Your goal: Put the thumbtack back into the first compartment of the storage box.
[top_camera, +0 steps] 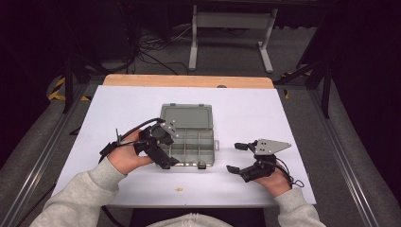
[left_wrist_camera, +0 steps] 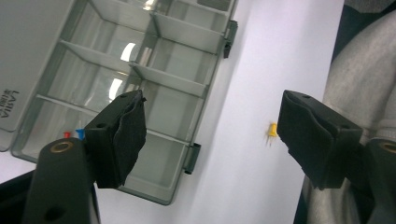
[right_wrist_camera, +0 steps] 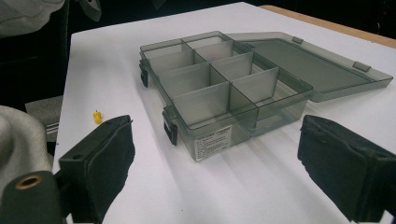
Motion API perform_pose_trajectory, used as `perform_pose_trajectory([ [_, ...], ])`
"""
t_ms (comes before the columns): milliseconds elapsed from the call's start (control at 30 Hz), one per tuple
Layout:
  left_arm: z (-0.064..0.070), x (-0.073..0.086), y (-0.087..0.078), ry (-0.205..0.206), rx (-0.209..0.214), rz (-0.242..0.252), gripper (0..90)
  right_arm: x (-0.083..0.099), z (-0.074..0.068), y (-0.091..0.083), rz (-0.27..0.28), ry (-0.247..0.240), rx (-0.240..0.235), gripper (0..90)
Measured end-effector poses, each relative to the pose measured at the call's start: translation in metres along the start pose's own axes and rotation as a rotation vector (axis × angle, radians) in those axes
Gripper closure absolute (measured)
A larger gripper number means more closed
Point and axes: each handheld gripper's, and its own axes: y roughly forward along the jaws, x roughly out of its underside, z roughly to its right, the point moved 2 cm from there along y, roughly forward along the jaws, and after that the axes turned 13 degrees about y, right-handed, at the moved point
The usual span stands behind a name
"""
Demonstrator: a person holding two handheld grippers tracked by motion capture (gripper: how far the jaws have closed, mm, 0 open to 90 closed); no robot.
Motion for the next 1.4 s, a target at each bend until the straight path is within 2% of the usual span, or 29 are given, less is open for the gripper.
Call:
perform_pose_trajectory([
  [33, 0.001, 0.000, 0.001, 0.015, 0.012, 0.004, 24.3, 0.000, 0.000, 0.000, -0.001, 0.000, 0.000, 11.2],
  [67, 0.003, 0.000, 0.002, 0.005, 0.015, 0.005, 23.9, 0.000, 0.000, 0.000, -0.001, 0.001, 0.000, 11.2],
  [233, 0.010, 0.001, 0.004, 0.015, 0.029, 0.014, 23.5, 0.000, 0.000, 0.000, -0.004, 0.001, -0.001, 11.2],
  [467, 0.021, -0.003, 0.007, 0.056, 0.045, -0.005, 24.0, 0.001, 0.000, 0.001, -0.004, 0.003, -0.002, 11.1],
  [700, 0.027, -0.006, 0.012, 0.071, 0.065, -0.009, 24.7, 0.000, 0.000, -0.001, 0.001, 0.001, -0.001, 11.1],
  [900, 0.028, -0.005, 0.020, 0.061, 0.083, -0.023, 25.3, 0.000, 0.000, -0.001, 0.001, 0.002, -0.003, 11.0],
  [1000, 0.030, -0.003, 0.026, 0.068, 0.112, -0.025, 27.7, 0.000, 0.000, -0.001, 0.005, 0.003, -0.001, 10.9],
  [1400, 0.040, 0.004, 0.051, 0.056, 0.178, -0.041, 28.5, 0.000, -0.001, -0.001, 0.007, 0.000, -0.008, 10.8],
])
